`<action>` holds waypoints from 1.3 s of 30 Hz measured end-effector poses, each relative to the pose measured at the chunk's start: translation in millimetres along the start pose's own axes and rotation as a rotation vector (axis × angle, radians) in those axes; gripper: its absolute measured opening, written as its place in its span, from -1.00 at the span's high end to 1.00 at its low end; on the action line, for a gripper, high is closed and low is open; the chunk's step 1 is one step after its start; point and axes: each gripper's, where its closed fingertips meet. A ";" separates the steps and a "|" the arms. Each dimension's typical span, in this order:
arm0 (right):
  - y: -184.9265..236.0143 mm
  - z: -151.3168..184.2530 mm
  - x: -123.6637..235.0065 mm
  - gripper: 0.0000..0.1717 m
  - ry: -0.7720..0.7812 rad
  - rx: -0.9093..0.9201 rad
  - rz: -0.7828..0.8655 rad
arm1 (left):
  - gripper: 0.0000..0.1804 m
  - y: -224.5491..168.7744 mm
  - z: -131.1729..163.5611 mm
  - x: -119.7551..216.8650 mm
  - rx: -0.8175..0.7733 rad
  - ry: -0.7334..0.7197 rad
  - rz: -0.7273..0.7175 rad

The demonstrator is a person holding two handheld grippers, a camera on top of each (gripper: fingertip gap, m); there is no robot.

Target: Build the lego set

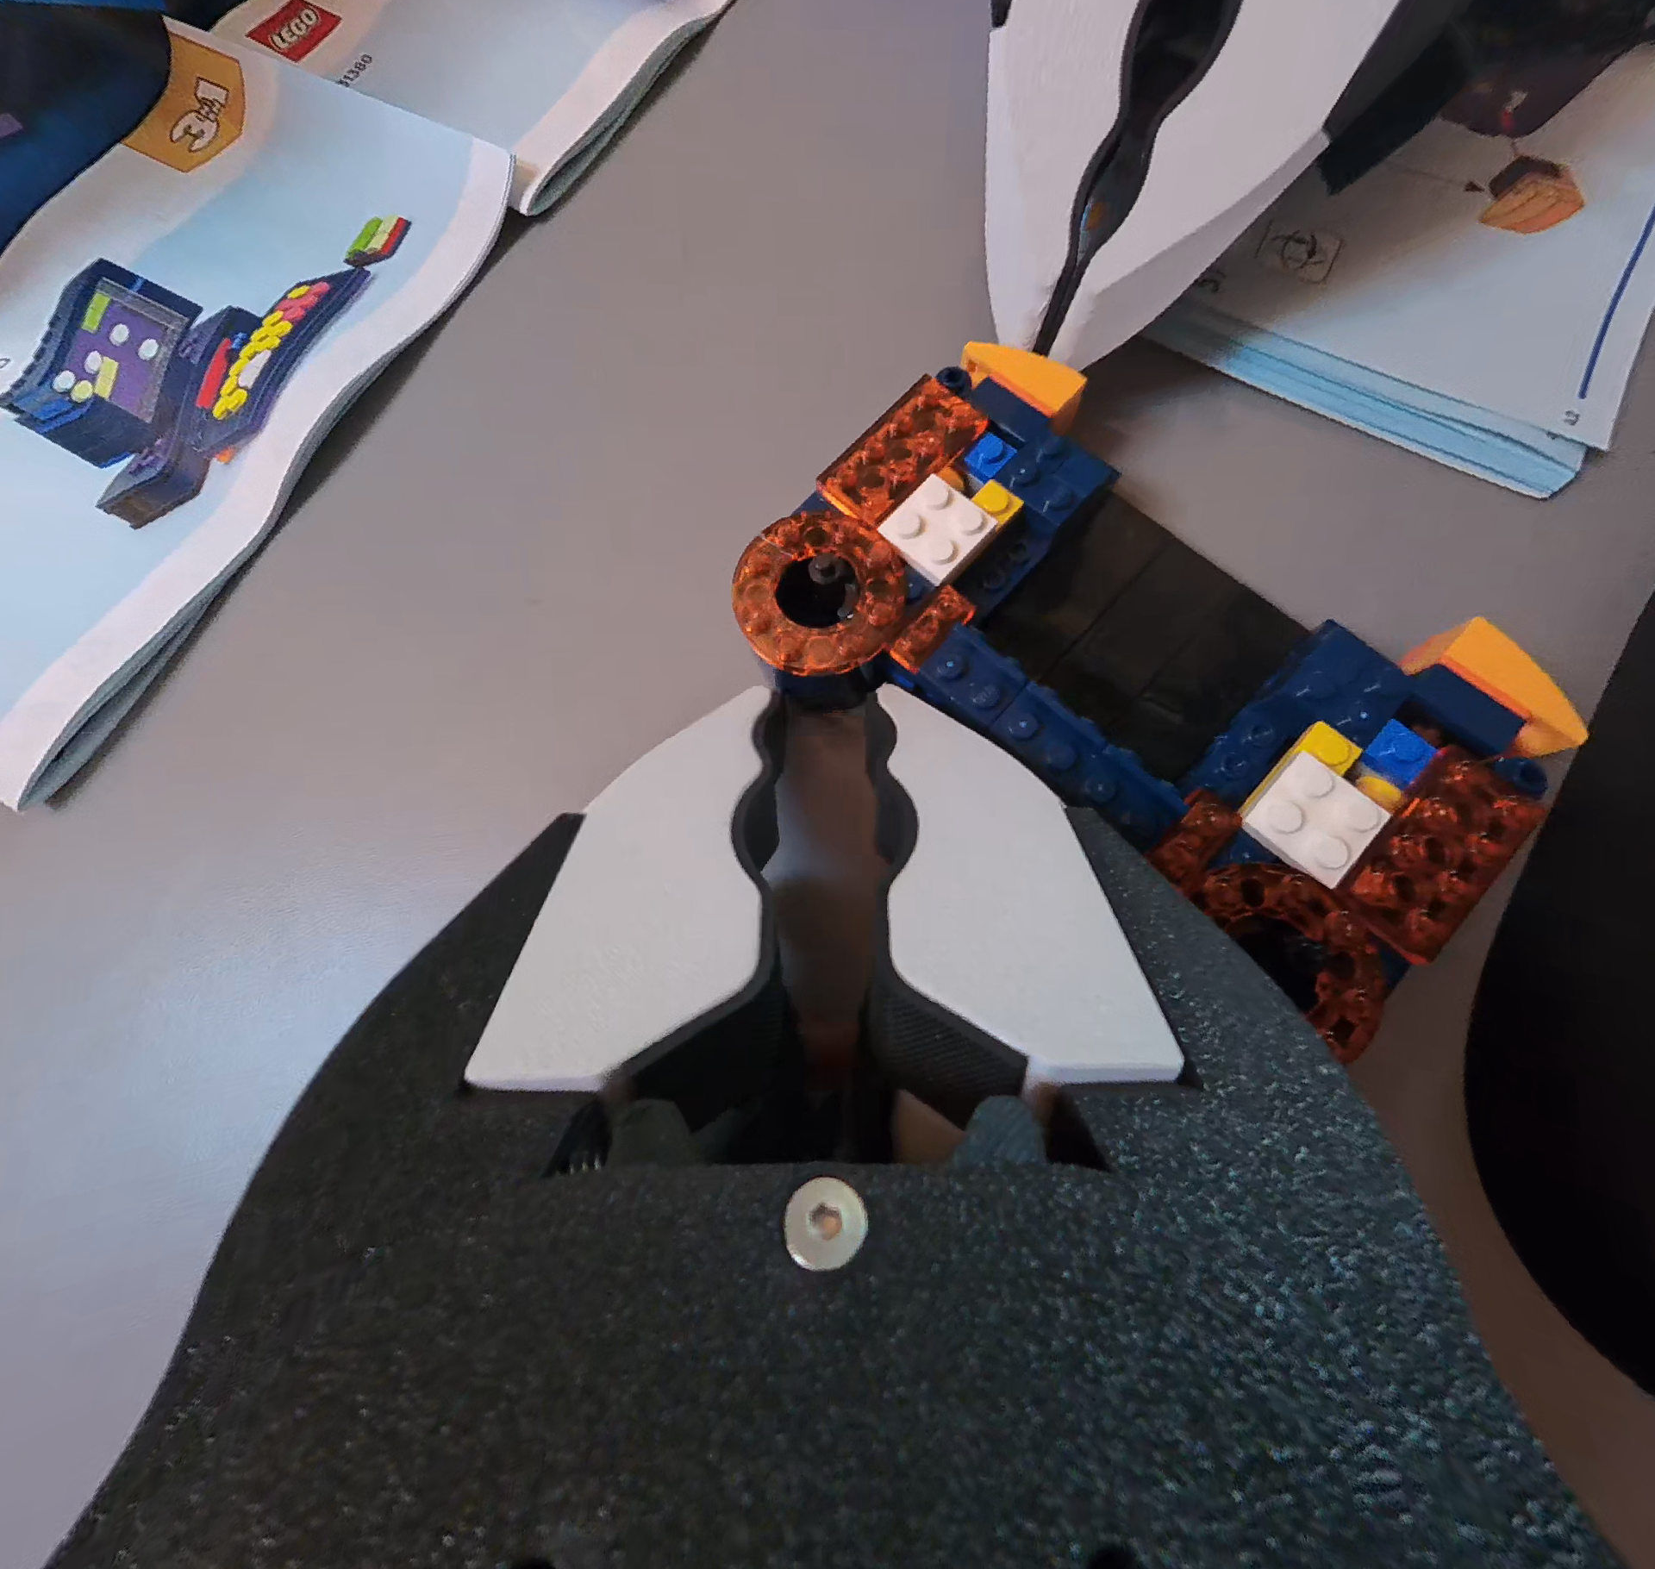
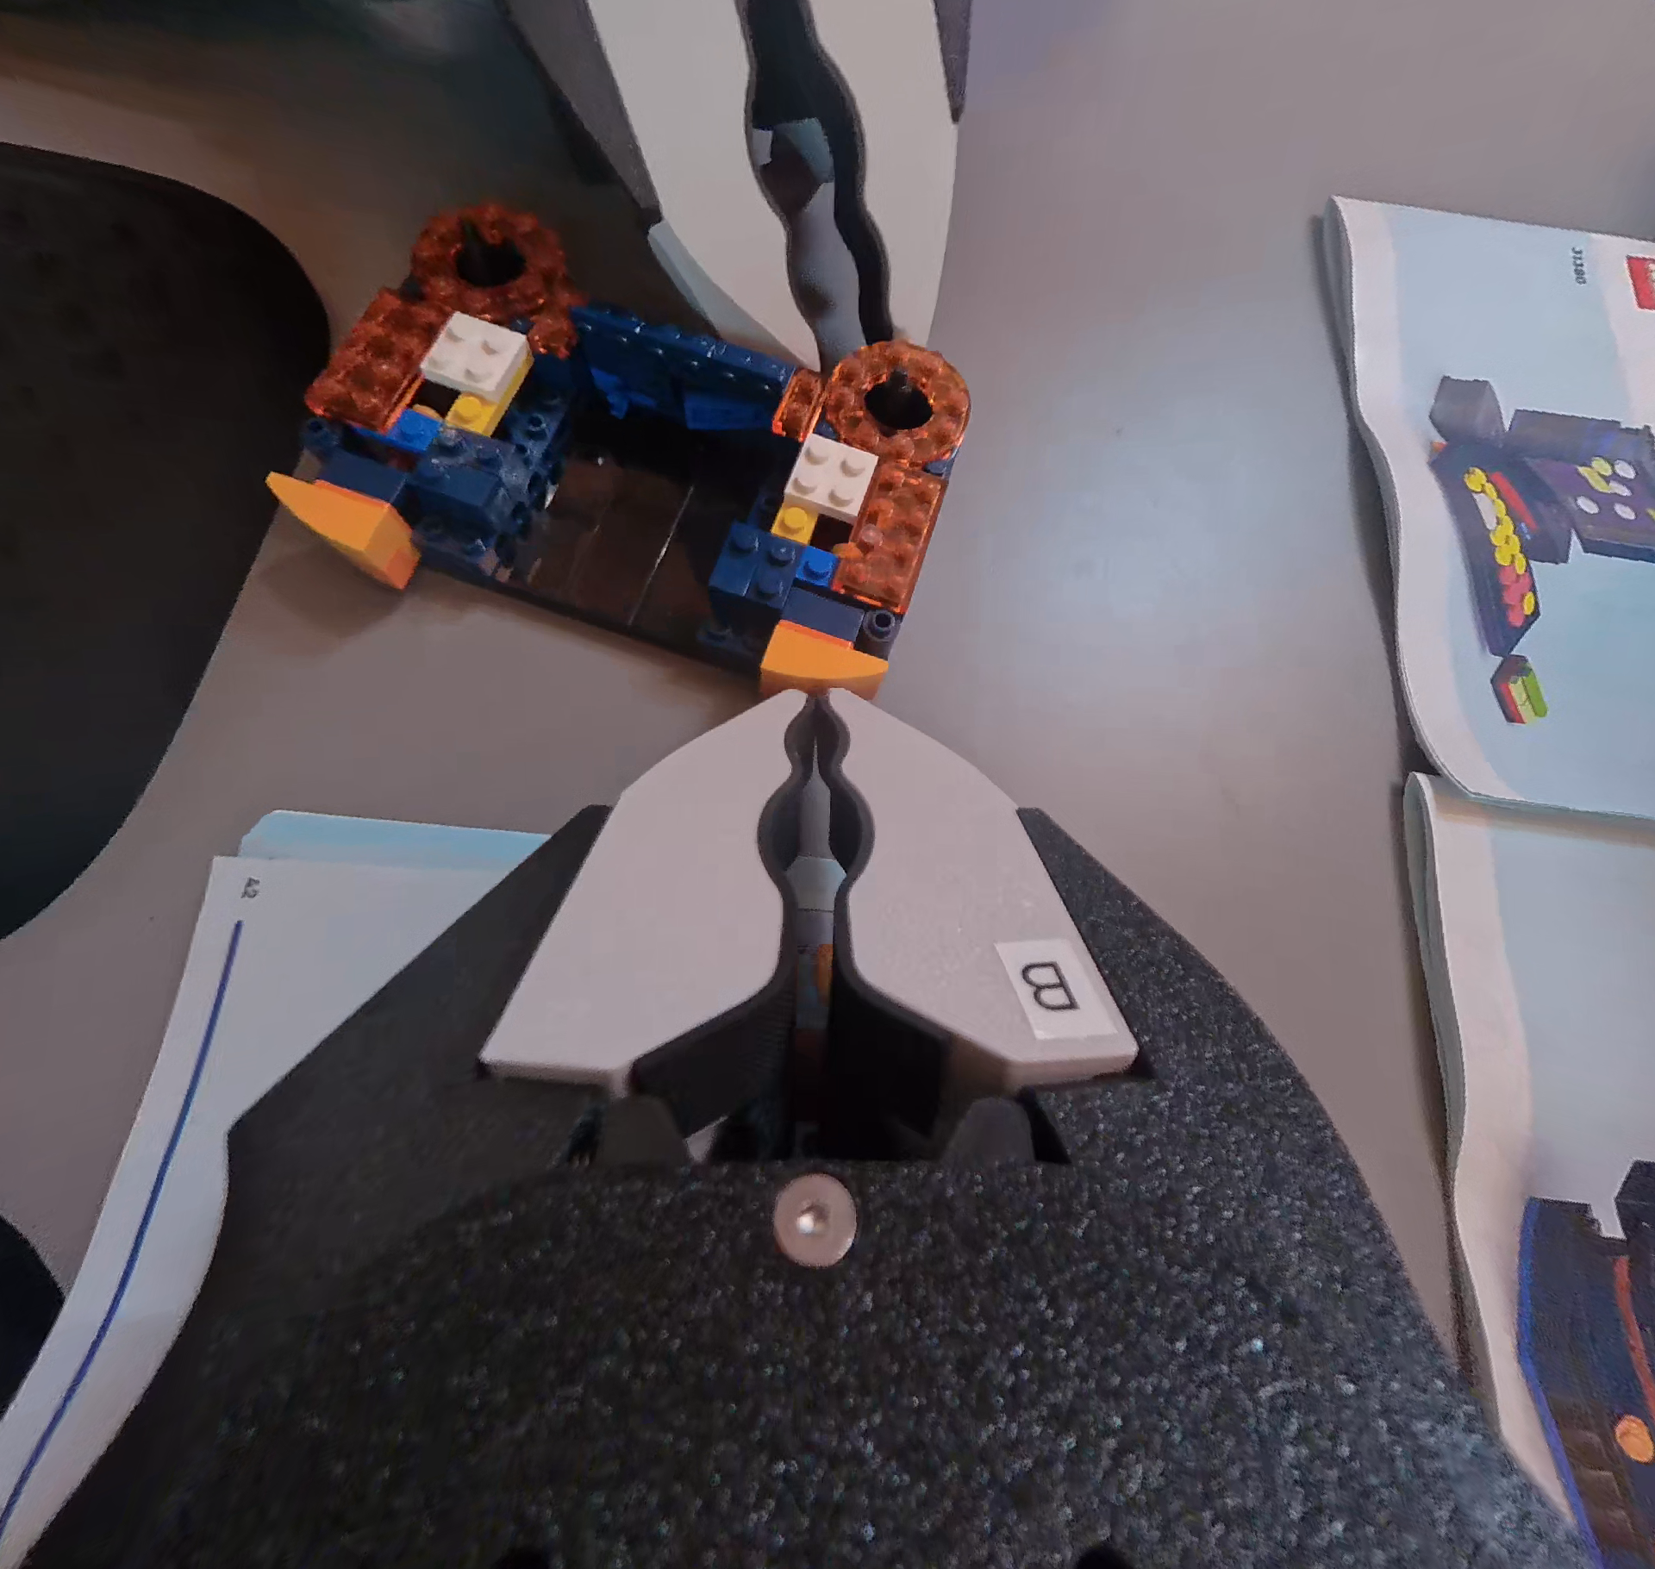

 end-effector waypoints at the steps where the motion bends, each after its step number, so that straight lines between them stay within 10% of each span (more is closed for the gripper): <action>1: -0.8 -0.4 -0.6 1.00 -0.004 -0.013 0.004 | 0.82 0.2 -0.2 0.0 0.000 0.001 -0.006; 32: -8.7 1.0 8.3 0.96 0.033 -0.029 0.093 | 0.68 4.0 5.9 5.6 0.082 0.036 -0.023; 39: 80.5 -17.2 13.2 0.94 -0.001 -0.062 -0.071 | 0.79 -24.2 15.0 34.6 0.078 -0.001 0.030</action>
Point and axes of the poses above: each gripper's, where its closed fingertips meet, x back along the fingers, z out of its underside, y = z × x across the jaws, and after that the axes turned 2 degrees about y, right-handed
